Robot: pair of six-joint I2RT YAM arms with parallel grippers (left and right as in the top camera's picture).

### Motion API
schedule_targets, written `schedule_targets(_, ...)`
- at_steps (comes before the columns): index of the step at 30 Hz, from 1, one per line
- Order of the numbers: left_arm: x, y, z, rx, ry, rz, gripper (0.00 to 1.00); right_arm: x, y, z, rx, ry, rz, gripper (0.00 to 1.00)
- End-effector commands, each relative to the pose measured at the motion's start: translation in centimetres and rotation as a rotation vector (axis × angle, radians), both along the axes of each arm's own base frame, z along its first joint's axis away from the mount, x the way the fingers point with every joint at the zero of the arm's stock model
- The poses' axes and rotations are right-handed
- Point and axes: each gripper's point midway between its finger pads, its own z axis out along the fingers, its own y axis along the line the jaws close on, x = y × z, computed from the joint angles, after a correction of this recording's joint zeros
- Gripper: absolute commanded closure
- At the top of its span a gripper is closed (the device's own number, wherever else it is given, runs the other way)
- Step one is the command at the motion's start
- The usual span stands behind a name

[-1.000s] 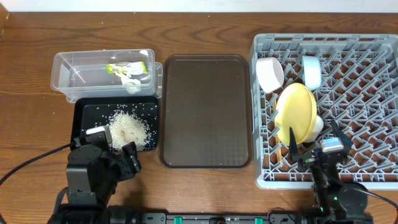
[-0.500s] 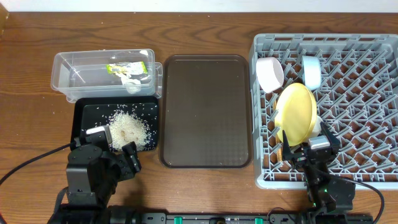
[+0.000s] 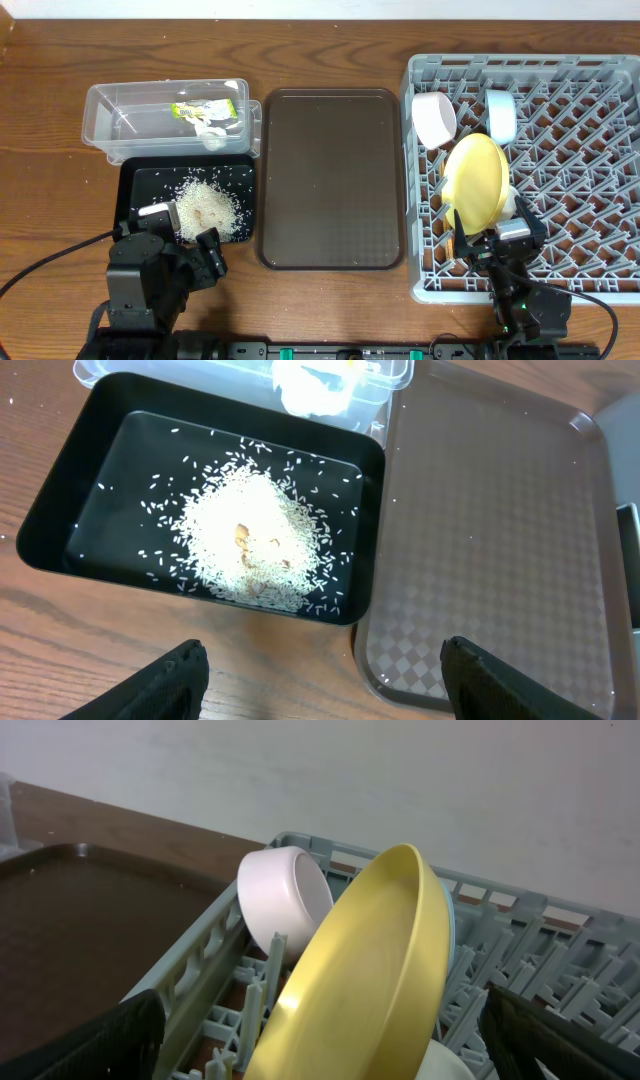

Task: Sort waste into correct bins and load items into the dishwasher rack

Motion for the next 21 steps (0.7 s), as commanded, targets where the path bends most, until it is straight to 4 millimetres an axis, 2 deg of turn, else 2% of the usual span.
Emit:
schedule_targets(1, -0.1, -0.1, -0.3, 0.006, 0.007, -0.014, 0.23, -0.1, 0.5, 0.0, 0.011, 0.001, 0.022, 0.01)
schedule_targets(15, -0.2, -0.1, -0.4, 0.007, 0.012, -0.014, 0.23, -0.1, 0.5, 0.0, 0.011, 0.001, 0.022, 0.01)
schedule_targets(18, -0.4, 0.5, -0.7, 0.026, 0.012, 0.006, 0.23, -0.1, 0.5, 0.0, 0.011, 0.002, 0.022, 0.01)
schedule_targets(21, 0.2, 1.0, -1.1, 0.028, -0.058, 0.033, 0.23, -0.1, 0.5, 0.0, 0.011, 0.001, 0.022, 0.01)
